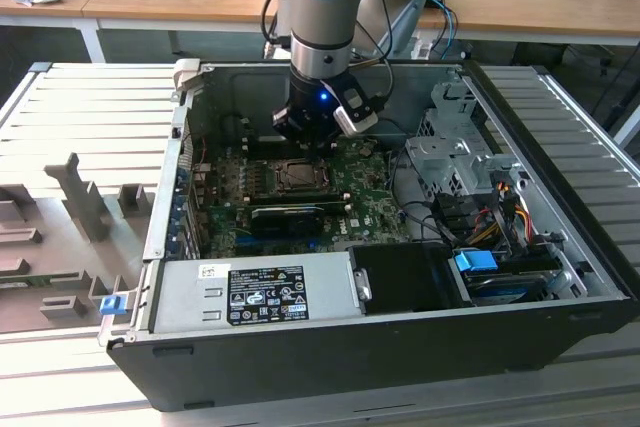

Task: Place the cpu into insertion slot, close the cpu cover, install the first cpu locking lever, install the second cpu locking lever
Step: 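Install the first cpu locking lever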

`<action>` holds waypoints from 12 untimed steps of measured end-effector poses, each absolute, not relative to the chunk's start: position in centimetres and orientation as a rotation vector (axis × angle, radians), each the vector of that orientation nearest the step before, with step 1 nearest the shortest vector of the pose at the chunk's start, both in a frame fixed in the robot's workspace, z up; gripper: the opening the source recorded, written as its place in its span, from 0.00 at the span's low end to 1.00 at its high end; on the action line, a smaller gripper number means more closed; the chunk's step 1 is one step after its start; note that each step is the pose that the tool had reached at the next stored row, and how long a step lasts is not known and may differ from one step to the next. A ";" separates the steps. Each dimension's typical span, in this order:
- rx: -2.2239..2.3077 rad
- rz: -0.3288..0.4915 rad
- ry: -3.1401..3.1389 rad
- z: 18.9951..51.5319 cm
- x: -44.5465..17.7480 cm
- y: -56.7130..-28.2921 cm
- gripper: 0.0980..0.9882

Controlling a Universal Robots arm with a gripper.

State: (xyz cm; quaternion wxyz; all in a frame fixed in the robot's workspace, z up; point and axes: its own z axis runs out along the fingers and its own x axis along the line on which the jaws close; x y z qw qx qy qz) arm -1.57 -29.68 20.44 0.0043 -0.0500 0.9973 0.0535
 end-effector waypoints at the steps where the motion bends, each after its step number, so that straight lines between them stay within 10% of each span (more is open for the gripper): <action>1: -0.157 0.159 3.125 20.4 -1.6 -29.7 0.01; 12: -0.157 0.138 3.127 19.9 -1.6 -29.7 0.01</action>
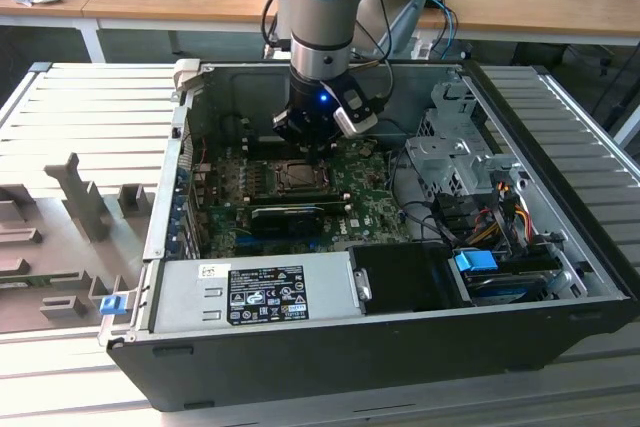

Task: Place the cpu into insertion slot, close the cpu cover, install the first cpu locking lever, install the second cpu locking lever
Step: 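Install the first cpu locking lever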

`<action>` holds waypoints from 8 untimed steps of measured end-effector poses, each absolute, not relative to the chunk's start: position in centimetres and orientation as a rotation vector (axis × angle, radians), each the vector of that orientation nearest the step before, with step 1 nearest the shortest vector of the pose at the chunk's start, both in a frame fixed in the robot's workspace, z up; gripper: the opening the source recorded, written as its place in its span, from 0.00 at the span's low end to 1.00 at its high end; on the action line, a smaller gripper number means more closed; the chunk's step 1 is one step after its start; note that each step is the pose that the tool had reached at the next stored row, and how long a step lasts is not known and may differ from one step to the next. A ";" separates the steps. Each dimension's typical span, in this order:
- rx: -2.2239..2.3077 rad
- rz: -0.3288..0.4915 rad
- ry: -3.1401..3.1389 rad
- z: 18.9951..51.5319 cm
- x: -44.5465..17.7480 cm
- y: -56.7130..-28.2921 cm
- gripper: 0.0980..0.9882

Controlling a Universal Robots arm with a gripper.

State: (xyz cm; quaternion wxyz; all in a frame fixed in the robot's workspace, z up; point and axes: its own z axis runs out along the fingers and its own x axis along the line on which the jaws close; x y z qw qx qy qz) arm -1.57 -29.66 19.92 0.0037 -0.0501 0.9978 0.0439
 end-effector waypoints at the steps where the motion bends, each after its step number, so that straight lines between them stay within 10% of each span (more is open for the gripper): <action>1: -0.157 0.144 3.127 19.9 -1.6 -29.7 0.01; 8: -0.156 0.200 3.122 20.2 -1.5 -29.6 0.01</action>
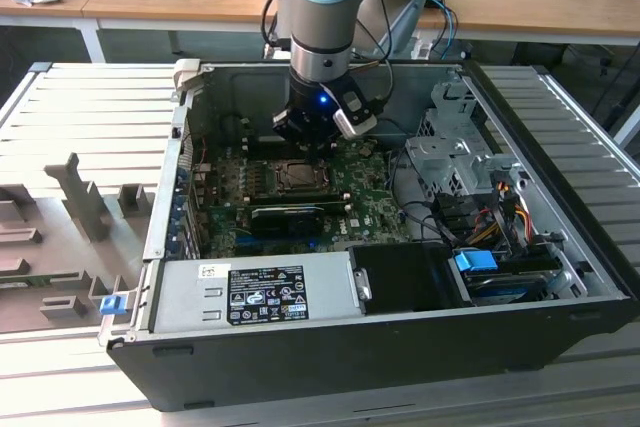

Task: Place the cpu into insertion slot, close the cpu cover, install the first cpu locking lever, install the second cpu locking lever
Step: 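Install the first cpu locking lever, then install the second cpu locking lever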

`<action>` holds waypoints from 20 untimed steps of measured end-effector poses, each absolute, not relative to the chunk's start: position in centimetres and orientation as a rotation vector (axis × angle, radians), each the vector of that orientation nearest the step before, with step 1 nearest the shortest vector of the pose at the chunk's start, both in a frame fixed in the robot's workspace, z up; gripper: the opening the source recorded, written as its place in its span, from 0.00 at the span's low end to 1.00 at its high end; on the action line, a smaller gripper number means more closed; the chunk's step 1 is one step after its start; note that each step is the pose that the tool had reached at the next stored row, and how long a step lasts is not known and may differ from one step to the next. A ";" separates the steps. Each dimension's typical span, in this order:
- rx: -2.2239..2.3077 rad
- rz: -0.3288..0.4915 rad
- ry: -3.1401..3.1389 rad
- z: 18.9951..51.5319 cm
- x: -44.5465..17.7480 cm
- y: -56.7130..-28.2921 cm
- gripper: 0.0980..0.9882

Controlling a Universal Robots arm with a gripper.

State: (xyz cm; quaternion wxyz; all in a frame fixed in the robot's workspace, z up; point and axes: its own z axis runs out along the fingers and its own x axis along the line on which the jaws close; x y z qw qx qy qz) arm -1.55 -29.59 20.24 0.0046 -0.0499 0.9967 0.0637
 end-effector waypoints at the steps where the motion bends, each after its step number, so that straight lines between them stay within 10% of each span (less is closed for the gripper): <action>1: -0.156 0.197 3.124 21.0 -1.6 -29.6 0.01; 20: -0.157 0.197 3.124 21.5 -1.6 -30.4 0.01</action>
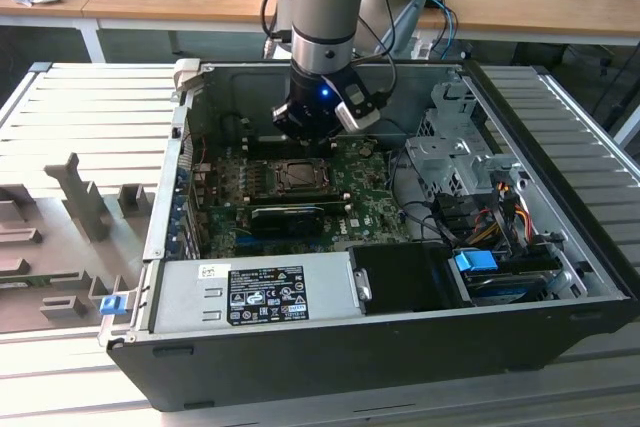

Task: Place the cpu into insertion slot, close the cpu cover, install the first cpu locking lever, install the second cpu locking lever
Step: 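Install the second cpu locking lever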

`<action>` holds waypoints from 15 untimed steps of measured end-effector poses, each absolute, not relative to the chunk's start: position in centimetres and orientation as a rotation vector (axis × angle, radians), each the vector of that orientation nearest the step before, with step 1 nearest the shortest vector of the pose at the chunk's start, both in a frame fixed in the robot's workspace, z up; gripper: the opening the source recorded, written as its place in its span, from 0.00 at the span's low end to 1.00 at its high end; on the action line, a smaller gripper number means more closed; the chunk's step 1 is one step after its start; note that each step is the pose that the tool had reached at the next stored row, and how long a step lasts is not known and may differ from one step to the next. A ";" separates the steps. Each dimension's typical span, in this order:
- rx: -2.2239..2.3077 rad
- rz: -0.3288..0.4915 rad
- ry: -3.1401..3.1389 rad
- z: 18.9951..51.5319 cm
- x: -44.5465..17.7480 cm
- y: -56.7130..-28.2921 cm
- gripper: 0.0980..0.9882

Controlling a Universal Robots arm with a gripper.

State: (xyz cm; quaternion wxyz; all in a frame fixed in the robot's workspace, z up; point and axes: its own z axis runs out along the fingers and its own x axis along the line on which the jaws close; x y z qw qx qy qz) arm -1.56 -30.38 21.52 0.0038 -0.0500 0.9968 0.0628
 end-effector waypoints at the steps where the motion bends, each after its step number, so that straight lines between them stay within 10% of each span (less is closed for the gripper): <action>1: -0.156 0.197 3.124 21.5 -1.6 -30.5 0.01; 15: -0.157 0.197 3.124 23.3 -1.6 -31.0 0.01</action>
